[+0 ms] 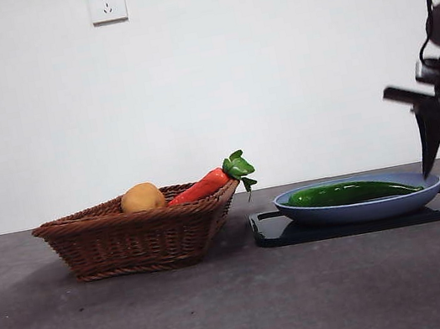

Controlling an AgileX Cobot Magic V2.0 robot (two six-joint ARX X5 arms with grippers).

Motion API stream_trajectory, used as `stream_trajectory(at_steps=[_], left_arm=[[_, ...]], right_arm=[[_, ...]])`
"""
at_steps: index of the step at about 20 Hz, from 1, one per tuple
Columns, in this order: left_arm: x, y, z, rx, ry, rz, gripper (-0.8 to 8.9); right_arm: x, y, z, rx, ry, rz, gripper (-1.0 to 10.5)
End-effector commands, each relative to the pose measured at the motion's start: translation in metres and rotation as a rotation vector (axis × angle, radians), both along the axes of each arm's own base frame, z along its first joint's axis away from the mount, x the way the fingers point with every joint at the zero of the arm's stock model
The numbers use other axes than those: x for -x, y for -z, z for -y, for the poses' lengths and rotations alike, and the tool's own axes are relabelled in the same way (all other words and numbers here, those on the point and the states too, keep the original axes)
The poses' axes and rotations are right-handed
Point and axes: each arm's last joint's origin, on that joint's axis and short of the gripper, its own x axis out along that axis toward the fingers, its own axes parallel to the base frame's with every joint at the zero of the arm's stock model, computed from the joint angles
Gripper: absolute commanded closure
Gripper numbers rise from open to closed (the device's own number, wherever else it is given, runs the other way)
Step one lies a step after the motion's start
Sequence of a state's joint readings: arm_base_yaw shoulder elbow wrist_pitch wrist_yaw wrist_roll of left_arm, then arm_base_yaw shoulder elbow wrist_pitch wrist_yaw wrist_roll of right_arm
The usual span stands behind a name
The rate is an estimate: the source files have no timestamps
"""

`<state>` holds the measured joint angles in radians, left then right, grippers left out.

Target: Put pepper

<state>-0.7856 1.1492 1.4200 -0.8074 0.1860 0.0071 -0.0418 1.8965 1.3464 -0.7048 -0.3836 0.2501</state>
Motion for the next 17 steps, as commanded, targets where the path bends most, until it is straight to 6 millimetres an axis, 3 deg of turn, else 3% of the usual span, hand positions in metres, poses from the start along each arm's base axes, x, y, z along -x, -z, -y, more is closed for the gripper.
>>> stream_trajectory(at_steps=[1, 5, 10, 13, 17], left_arm=[[0.001, -0.005, 0.002, 0.01, 0.005, 0.003, 5.29], [0.001, -0.005, 0.002, 0.01, 0.005, 0.004, 5.29], [0.001, -0.005, 0.002, 0.01, 0.006, 0.004, 5.29], [0.001, -0.005, 0.002, 0.008, 0.007, 0.005, 5.31], [0.001, -0.004, 0.002, 0.002, 0.007, -0.002, 5.75]], right_arm=[[0.007, -0.038, 0.004, 0.022, -0.024, 0.116, 7.9], [0.047, -0.102, 0.0, 0.049, -0.082, 0.256, 7.9], [0.133, -0.174, -0.024, 0.067, -0.222, 0.388, 7.9], [0.185, -0.198, -0.036, 0.064, -0.311, 0.446, 7.9], [0.241, -0.212, -0.043, 0.045, -0.408, 0.465, 7.9]])
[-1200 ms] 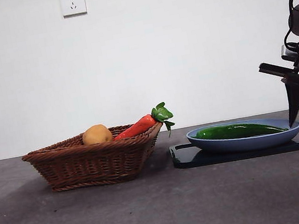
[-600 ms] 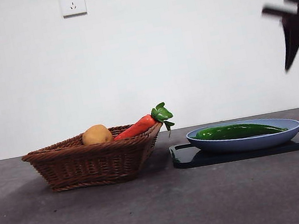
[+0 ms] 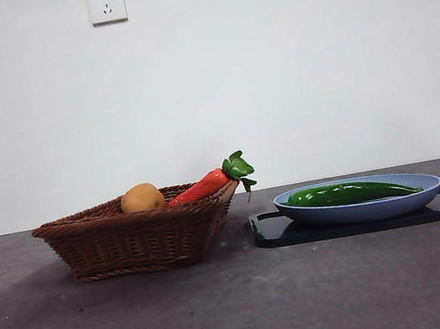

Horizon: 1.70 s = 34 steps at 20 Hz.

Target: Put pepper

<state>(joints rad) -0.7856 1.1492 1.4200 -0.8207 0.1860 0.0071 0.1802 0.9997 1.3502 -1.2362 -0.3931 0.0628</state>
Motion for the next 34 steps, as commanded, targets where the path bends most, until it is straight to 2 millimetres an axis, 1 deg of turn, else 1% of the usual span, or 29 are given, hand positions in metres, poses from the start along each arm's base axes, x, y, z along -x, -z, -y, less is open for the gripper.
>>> stream_trajectory(at_steps=[1, 2, 4, 6, 12, 24, 26, 28, 30, 32, 34], left_arm=[[0.001, -0.005, 0.002, 0.012, 0.007, 0.008, 6.04], [0.001, -0.005, 0.002, 0.012, 0.007, 0.008, 6.42], [0.001, -0.005, 0.002, 0.011, 0.007, 0.007, 7.37], [0.001, -0.004, 0.002, 0.007, 0.007, 0.003, 8.11], [0.001, -0.004, 0.002, 0.006, 0.007, 0.002, 8.05], [0.001, -0.004, 0.001, 0.001, 0.004, 0.008, 8.05], [-0.003, -0.008, -0.007, -0.013, -0.038, 0.078, 8.05], [-0.01, -0.021, -0.021, 0.04, -0.126, 0.19, 8.05], [-0.011, -0.038, -0.042, 0.095, -0.199, 0.334, 8.05], [-0.007, -0.051, -0.066, 0.159, -0.284, 0.437, 8.05], [0.004, -0.054, -0.093, 0.215, -0.369, 0.55, 8.05]], right_arm=[[0.018, -0.007, -0.001, 0.004, -0.045, 0.02, 7.9], [0.025, -0.008, -0.001, 0.011, -0.062, 0.026, 8.2], [0.034, -0.008, 0.001, 0.041, -0.103, 0.038, 9.4], [0.038, -0.007, 0.002, 0.056, -0.123, 0.038, 9.4], [0.038, -0.007, 0.002, 0.035, -0.091, 0.014, 9.4], [0.038, -0.007, 0.002, 0.038, -0.089, 0.015, 9.4], [0.038, -0.007, 0.002, 0.037, -0.088, 0.014, 9.4], [0.038, -0.007, 0.002, 0.037, -0.088, 0.014, 9.4], [0.038, -0.007, 0.002, 0.037, -0.088, 0.014, 9.4], [0.038, -0.007, 0.002, 0.038, -0.088, 0.014, 9.4], [0.038, -0.007, 0.002, 0.037, -0.088, 0.014, 9.4]])
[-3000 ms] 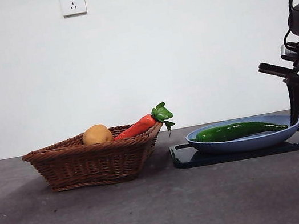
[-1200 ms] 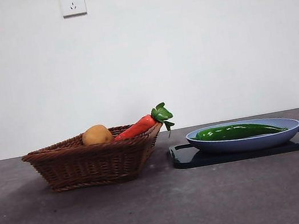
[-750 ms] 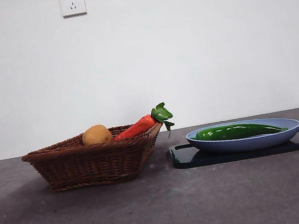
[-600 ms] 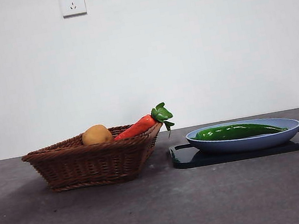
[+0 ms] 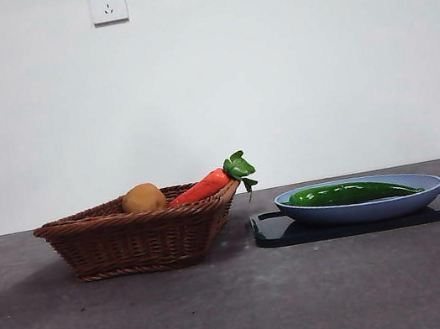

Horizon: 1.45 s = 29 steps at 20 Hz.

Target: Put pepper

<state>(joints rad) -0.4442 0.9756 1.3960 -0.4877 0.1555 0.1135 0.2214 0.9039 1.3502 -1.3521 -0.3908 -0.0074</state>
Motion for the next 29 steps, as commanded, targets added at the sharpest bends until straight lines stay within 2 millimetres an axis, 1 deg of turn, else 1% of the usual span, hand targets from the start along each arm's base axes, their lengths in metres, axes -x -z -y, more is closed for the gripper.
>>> stream_trajectory(at_steps=[1, 3, 5, 7, 9, 12, 16, 19, 23, 29], left_arm=[[0.011, 0.003, -0.024, 0.029, -0.084, 0.122, 8.05], [0.026, 0.023, -0.043, 0.053, -0.195, 0.215, 8.05], [0.04, 0.052, -0.057, 0.061, -0.299, 0.277, 8.05], [0.051, 0.086, -0.067, 0.062, -0.443, 0.296, 8.05], [0.059, 0.119, -0.073, 0.06, -0.534, 0.277, 8.05], [0.064, 0.169, -0.076, 0.075, -0.576, 0.22, 8.05], [0.063, 0.219, -0.078, 0.139, -0.59, 0.132, 8.05], [0.059, 0.251, -0.079, 0.162, -0.601, 0.068, 8.05], [0.055, 0.282, -0.08, 0.171, -0.606, 0.007, 8.05], [0.051, 0.309, -0.08, 0.165, -0.611, -0.061, 8.05]], right_arm=[[0.001, -0.003, 0.0, -0.003, 0.003, -0.001, 9.4], [0.001, -0.003, 0.0, -0.003, 0.002, -0.001, 9.4], [0.001, -0.003, 0.0, -0.003, 0.003, -0.001, 9.4], [0.001, -0.003, 0.0, -0.003, 0.003, -0.001, 9.4], [0.001, -0.003, 0.0, -0.003, 0.002, 0.0, 9.4], [0.001, -0.003, 0.0, -0.003, 0.003, -0.001, 9.4], [0.001, -0.003, 0.0, -0.003, 0.002, -0.001, 9.4], [0.001, -0.003, 0.0, -0.003, 0.002, -0.001, 9.4], [0.001, -0.003, 0.0, -0.003, 0.003, -0.001, 9.4], [0.001, -0.003, 0.0, -0.003, 0.003, -0.001, 9.4]])
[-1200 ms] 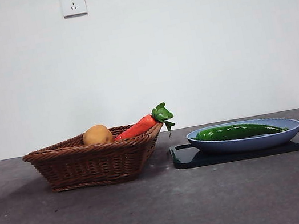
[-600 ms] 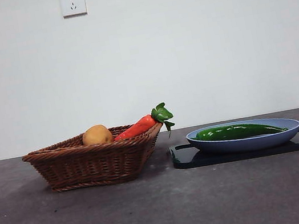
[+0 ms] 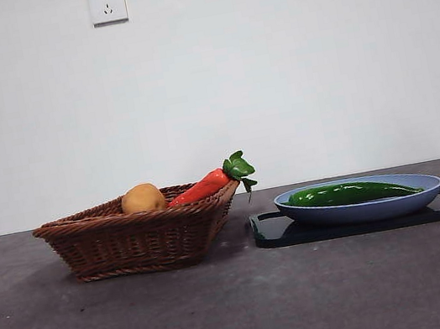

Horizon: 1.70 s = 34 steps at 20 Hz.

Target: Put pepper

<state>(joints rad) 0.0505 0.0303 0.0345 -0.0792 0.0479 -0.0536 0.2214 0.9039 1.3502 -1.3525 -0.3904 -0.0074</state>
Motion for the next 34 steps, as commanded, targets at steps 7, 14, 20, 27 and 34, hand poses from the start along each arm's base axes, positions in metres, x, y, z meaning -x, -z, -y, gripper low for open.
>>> stream_trajectory(at_steps=[7, 14, 20, 27, 34], left_arm=[[-0.0003, 0.015, -0.0002, 0.037, -0.002, -0.083, 8.05], [-0.0003, 0.0152, -0.0002, 0.037, -0.001, -0.086, 8.05], [-0.0003, 0.0152, -0.0002, 0.038, 0.0, -0.086, 8.05], [-0.0003, 0.0152, -0.0002, 0.038, 0.0, -0.086, 8.05], [-0.0003, 0.0152, -0.0002, 0.037, -0.001, -0.086, 8.05]], right_arm=[[0.0008, -0.0035, -0.0001, -0.003, 0.002, 0.0, 9.4], [0.0008, -0.0035, -0.0001, -0.003, 0.002, 0.0, 9.4], [0.0008, -0.0035, -0.0001, -0.003, 0.002, 0.0, 9.4], [0.0, -0.0027, -0.0032, 0.02, -0.012, -0.001, 9.4], [-0.0062, -0.0107, -0.0032, 0.012, 0.028, 0.13, 9.4]])
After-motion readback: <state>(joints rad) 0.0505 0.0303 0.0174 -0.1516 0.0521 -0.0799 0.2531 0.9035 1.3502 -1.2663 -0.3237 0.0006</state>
